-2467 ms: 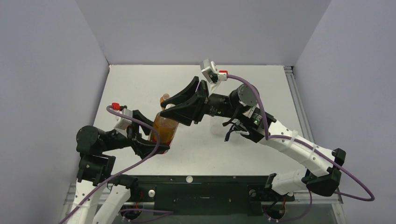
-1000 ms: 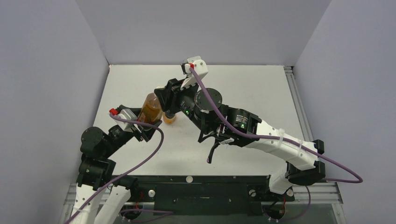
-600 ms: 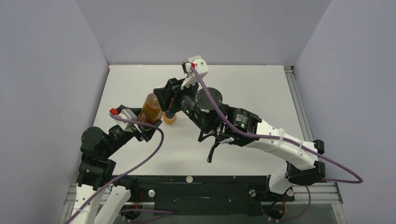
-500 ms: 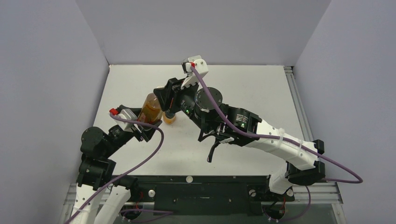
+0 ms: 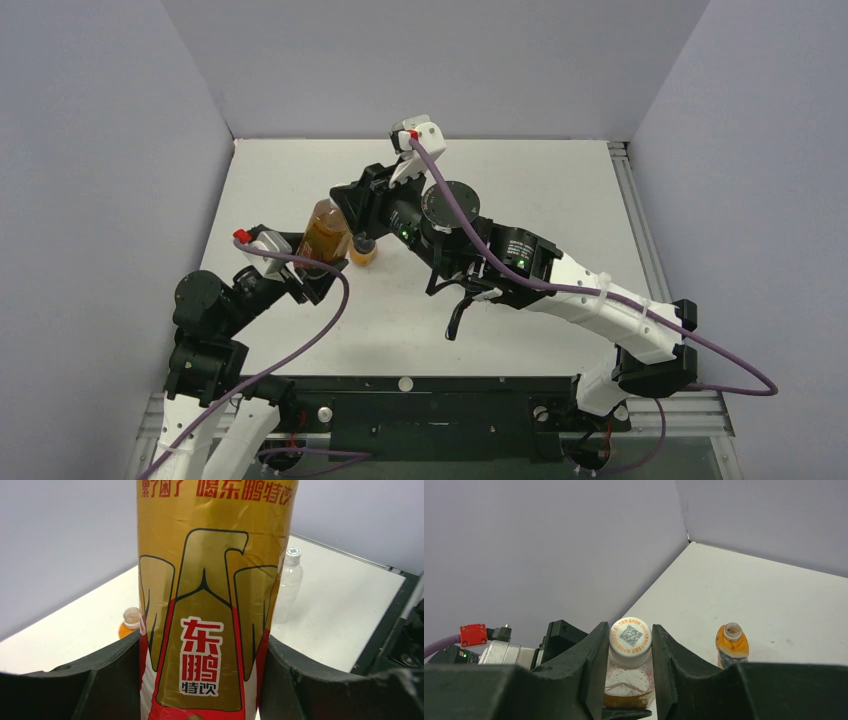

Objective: Unscrew the bottle caps
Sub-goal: Unscrew the bottle cap from the plastic bottle.

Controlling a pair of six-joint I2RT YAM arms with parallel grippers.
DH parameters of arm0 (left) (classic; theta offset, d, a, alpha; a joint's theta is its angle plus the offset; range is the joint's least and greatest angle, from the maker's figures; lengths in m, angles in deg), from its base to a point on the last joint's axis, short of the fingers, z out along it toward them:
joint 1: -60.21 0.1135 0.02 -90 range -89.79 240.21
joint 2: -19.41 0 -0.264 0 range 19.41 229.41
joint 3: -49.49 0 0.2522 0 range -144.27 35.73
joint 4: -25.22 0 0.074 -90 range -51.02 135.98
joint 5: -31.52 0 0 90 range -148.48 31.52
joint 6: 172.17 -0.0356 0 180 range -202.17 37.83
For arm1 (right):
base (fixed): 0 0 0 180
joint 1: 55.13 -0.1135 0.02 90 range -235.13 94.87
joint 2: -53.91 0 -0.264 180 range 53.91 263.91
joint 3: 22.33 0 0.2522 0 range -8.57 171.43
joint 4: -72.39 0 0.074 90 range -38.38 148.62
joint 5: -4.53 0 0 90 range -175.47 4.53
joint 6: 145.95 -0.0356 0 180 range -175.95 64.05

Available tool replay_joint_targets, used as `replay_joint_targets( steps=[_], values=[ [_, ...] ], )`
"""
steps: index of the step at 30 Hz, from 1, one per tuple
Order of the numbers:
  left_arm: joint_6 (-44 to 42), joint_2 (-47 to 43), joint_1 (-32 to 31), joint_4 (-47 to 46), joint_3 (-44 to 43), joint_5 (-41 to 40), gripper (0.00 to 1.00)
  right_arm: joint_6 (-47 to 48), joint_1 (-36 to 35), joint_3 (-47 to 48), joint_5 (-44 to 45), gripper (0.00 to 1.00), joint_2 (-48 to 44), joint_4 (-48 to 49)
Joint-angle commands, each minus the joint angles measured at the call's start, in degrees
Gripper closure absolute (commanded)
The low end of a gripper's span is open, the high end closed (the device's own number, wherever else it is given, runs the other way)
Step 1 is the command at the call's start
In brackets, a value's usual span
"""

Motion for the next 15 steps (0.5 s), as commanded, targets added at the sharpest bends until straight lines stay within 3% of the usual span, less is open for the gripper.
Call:
replay_joint_targets(
  steps=[1,9,15],
  values=[
    [3.9,0.9,0.0,-0.4,-3.2,5.8,1.0,4.4,0.3,-4.9,-7.3,0.99,-5.1,4.1],
    [13.7,1.9,0.1,-2.0,-4.9,25.2,1.0,11.4,1.1,-22.6,-26.4,1.0,-19.1,13.5],
    [24.2,2.8,0.0,-8.1,-4.5,31.9,1.0,10.3,5.3,-28.5,-40.3,1.0,-26.0,18.5]
  ],
)
